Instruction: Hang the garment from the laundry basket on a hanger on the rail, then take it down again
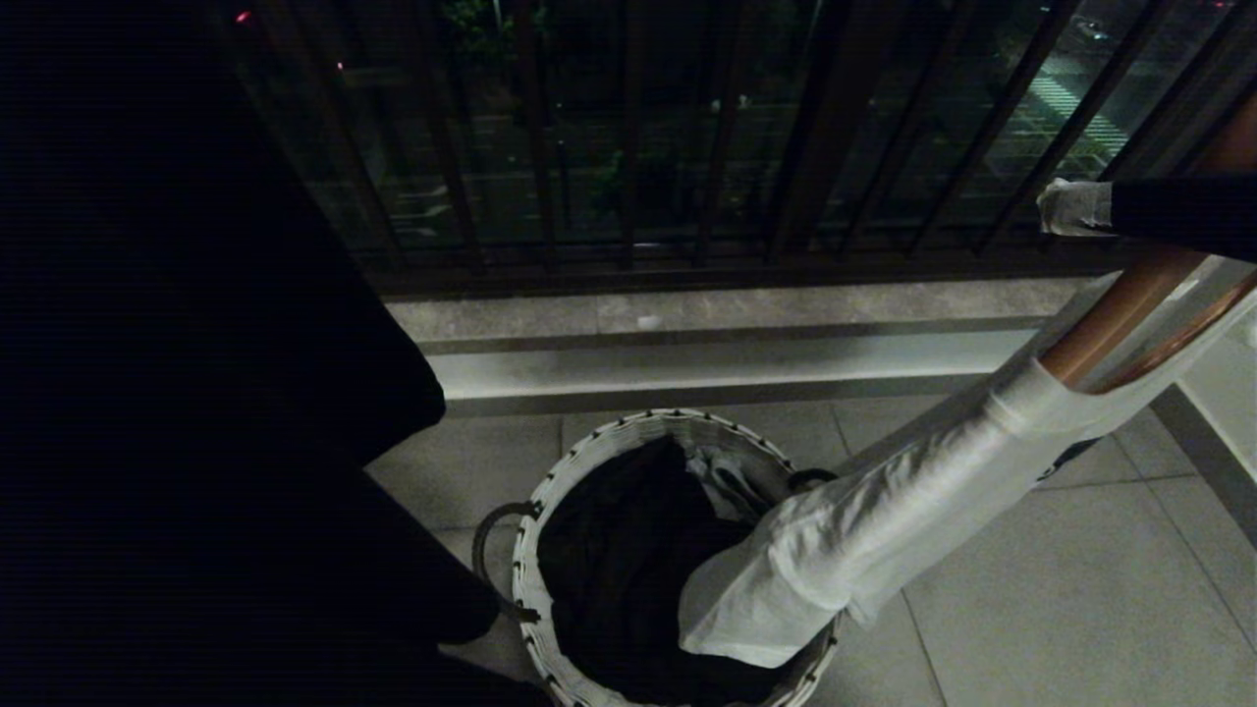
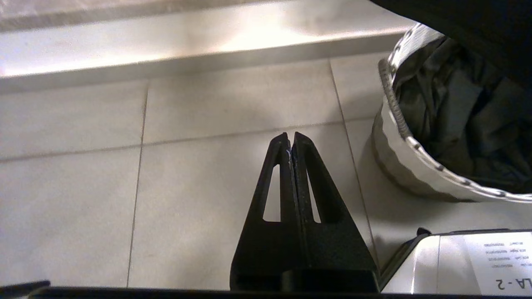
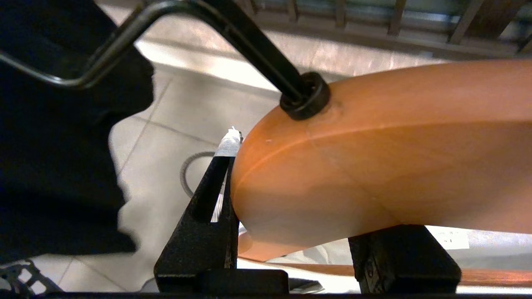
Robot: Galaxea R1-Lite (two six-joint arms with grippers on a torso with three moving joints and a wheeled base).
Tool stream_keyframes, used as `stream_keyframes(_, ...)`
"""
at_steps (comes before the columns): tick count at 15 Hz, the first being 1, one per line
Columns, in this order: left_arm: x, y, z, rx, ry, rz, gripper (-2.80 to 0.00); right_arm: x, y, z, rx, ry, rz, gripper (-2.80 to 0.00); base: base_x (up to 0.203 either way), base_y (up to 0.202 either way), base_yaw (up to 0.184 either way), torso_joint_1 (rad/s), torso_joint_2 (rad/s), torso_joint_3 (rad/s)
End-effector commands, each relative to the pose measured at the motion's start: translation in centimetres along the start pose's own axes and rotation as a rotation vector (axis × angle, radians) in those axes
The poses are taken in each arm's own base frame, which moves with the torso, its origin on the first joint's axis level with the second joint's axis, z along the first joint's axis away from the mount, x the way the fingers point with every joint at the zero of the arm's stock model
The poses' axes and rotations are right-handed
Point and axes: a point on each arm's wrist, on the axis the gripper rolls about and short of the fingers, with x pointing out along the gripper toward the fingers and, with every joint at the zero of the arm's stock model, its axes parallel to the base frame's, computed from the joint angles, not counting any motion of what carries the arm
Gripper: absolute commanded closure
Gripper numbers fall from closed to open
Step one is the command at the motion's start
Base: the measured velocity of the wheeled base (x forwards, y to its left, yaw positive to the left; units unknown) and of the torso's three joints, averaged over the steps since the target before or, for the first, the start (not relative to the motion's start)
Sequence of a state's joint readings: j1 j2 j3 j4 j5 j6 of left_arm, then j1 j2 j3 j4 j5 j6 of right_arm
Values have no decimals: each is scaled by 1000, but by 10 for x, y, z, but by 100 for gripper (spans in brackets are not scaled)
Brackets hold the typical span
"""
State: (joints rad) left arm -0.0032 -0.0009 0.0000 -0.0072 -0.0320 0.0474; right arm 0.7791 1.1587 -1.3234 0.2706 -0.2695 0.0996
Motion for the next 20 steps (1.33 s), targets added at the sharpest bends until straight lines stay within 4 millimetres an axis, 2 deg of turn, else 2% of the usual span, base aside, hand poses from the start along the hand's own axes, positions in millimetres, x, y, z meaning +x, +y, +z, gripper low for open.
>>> stream_keyframes(1,0,0,0,0,0,0,0,-3,-1,0,2,-4,-6,0,0,0,0,2,2,209)
stream_keyframes(20,0,0,-1,0,2,0,0,-10,-4,-8,3,1,-5,0,0,0,0,1,1,201)
